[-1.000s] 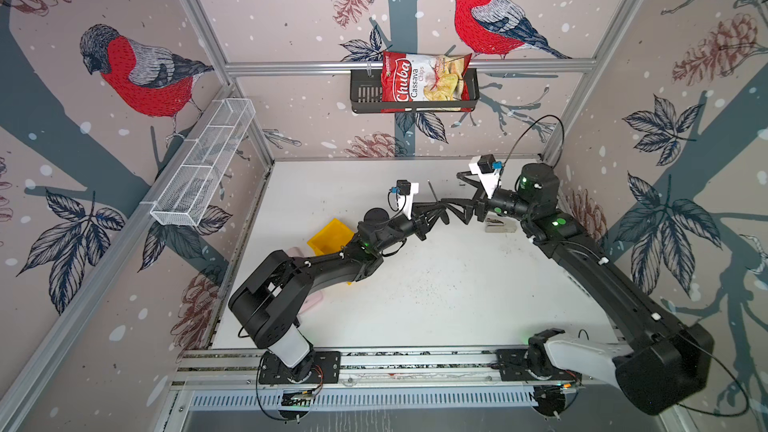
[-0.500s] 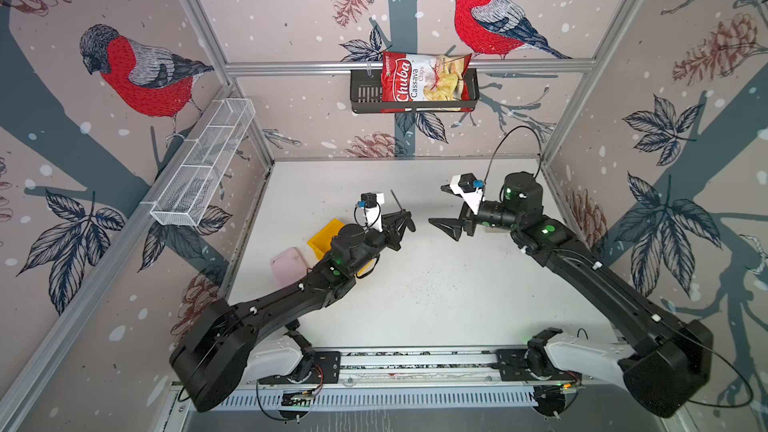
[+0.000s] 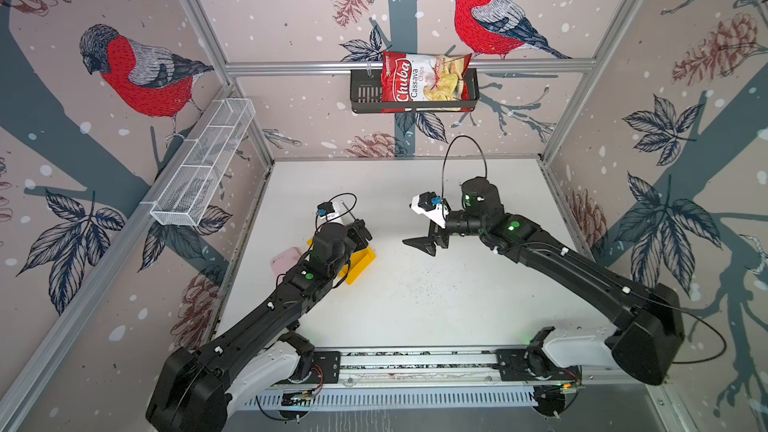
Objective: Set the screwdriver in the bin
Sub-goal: 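Lower the screwdriver into the yellow bin and open the left gripper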
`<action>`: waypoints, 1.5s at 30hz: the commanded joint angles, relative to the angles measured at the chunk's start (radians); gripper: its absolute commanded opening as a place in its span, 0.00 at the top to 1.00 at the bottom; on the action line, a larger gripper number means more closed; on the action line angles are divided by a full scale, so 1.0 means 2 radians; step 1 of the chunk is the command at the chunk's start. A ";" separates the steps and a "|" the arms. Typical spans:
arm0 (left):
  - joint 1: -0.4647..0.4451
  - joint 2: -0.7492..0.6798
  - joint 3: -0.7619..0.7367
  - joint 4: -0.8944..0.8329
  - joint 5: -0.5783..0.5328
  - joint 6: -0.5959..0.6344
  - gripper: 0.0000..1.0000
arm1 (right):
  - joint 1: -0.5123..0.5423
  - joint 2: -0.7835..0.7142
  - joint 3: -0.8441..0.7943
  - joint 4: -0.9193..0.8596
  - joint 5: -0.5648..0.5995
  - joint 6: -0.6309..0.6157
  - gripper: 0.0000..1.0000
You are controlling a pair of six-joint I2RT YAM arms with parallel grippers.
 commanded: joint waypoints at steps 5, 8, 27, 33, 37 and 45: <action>0.044 0.051 0.043 -0.141 0.012 -0.076 1.00 | 0.024 0.018 0.014 -0.004 0.015 -0.017 0.00; 0.051 0.077 0.052 -0.160 0.014 -0.119 1.00 | 0.031 0.024 0.017 -0.008 0.019 -0.019 0.00; 0.079 0.205 0.110 -0.204 0.035 -0.194 1.00 | 0.033 0.024 0.014 -0.059 0.030 -0.053 0.01; 0.096 0.277 0.141 -0.236 0.064 -0.173 1.00 | 0.033 0.024 0.012 -0.060 0.037 -0.053 0.00; 0.097 0.306 0.150 -0.237 0.072 -0.166 1.00 | 0.032 0.026 0.008 -0.060 0.042 -0.052 0.00; 0.100 0.319 0.154 -0.235 0.072 -0.164 1.00 | 0.028 0.025 0.005 -0.058 0.044 -0.048 0.01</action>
